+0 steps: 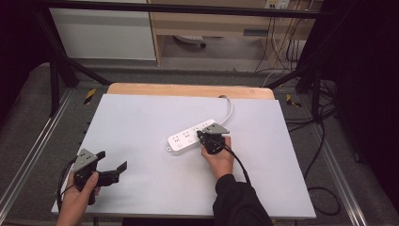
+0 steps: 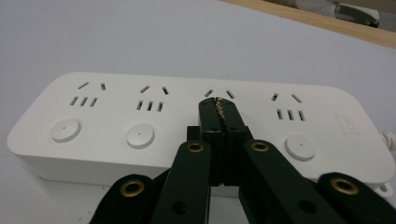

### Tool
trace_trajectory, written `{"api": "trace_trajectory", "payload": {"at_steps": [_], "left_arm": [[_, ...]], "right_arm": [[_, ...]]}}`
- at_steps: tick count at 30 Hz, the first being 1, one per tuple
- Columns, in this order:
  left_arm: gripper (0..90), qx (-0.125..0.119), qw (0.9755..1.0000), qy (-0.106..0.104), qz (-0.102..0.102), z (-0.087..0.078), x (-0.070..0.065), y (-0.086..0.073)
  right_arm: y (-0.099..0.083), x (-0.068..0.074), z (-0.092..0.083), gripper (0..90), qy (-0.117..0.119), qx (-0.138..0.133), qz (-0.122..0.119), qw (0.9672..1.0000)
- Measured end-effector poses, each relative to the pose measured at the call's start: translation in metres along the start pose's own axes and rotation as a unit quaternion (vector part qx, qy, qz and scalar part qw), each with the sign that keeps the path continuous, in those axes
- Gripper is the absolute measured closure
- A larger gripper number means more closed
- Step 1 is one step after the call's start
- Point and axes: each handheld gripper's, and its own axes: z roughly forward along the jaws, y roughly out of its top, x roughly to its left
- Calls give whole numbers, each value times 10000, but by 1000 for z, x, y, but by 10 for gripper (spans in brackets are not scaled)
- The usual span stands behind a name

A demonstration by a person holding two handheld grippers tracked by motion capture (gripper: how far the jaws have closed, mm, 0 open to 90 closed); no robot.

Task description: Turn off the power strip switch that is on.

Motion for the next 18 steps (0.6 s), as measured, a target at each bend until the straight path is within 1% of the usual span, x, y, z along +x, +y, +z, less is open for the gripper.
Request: {"api": "trace_trajectory", "payload": {"at_steps": [3,4,5,6,7,10,12,14,16,18], "left_arm": [[50,3,10000,-8,1,0,0,0],[50,10,10000,-13,-1,0,0,0],[50,10,10000,-13,-1,0,0,0],[50,16,10000,-17,-9,0,0,0],[50,24,10000,-21,-9,1,0,0],[50,38,10000,-18,-5,1,0,0],[50,35,10000,-18,-6,1,0,0],[50,39,10000,-18,-8,1,1,0],[50,44,10000,-22,-1,2,1,-1],[50,46,10000,-19,3,2,1,-1]], "right_arm": [[0,-1,0,900,27,15,2,10000],[2,-2,0,900,86,17,104,9999],[2,-2,0,900,86,17,104,9999],[3,-3,-1,900,129,5,161,9998],[5,-4,-1,900,162,68,218,9996],[9,-4,0,900,206,182,195,9994],[11,-4,0,900,211,184,201,9994],[13,-5,0,900,216,153,264,9993],[14,-6,-1,900,207,183,235,9993],[15,-7,-1,900,191,208,274,9992]]}}
